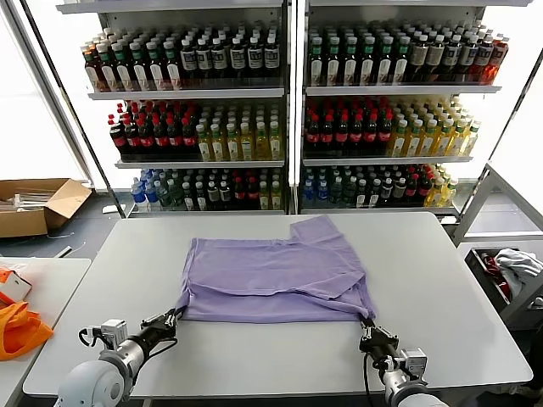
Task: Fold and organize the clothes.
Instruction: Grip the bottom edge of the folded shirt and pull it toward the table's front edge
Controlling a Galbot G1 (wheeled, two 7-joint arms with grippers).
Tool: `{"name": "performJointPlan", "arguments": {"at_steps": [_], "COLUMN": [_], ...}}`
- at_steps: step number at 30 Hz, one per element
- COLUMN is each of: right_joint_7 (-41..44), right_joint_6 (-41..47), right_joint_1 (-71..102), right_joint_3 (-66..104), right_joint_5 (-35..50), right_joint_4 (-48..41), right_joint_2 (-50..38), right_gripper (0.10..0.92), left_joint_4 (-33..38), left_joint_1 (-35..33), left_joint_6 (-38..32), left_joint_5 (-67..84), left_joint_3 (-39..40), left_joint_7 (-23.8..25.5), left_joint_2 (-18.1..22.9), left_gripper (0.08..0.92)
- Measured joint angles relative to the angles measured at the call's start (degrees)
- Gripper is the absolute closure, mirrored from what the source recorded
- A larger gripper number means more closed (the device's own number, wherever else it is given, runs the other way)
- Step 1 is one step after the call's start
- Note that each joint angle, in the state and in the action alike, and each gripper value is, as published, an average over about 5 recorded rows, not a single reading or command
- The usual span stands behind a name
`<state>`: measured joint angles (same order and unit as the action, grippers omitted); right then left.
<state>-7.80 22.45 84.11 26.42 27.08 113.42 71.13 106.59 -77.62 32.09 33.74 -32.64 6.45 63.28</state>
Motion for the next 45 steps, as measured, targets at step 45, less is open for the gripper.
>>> {"name": "performJointPlan", "arguments": {"at_steps": [45], "right_joint_7": [0.7], "right_joint_6": [3.2], "right_joint_1": [26.4], "right_joint_3": [2.6], "right_joint_5": [0.9], "right_joint_4": [21.9], "right_joint_2": [-2.1], "right_gripper": [0.916], "left_joint_4": [18.8], "left_joint_1": [-28.1], "left_joint_6": [-0.7], "left_joint_5": [-1.6], "left_joint_3": [-17.1], "left_joint_7": [1.7], "left_joint_2": [5.4], "left_gripper": [0.915]}}
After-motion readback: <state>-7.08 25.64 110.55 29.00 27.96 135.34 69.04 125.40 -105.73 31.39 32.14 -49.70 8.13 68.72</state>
